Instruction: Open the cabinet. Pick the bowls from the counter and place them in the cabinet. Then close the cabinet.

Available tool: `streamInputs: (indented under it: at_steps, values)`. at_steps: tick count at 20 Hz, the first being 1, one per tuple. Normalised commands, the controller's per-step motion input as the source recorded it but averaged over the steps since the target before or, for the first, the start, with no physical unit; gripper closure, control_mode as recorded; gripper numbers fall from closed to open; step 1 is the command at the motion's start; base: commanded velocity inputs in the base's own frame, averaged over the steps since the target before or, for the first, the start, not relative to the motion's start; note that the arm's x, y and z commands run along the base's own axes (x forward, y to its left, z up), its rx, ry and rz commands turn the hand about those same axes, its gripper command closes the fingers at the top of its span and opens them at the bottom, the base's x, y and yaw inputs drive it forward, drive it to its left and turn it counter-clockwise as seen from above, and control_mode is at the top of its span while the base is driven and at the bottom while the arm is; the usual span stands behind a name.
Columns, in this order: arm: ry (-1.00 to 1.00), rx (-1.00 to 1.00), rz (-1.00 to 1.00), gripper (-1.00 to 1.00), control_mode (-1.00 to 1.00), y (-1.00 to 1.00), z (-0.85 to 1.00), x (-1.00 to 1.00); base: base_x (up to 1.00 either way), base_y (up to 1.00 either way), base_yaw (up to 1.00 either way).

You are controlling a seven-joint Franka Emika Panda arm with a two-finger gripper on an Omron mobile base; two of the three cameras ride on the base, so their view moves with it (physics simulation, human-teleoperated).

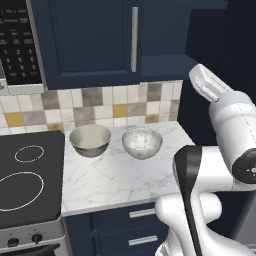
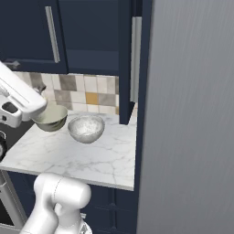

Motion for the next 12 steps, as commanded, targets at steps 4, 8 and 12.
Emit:
streamInputs:
  at_steps: [4,8,12]
  values:
    - [0.05,-0.18,0.14,-1.00,-1.00,0.29,0.00,0.51,0.00,0.00,0.00]
    - [0.03,-0.17,0.18,-1.00,-1.00,0.36,0.00,0.59,0.00,0.00,0.00]
    - [0.04,-0.20,0.11,-1.00,-1.00,0.36,0.00,0.49,0.00,0.00,0.00]
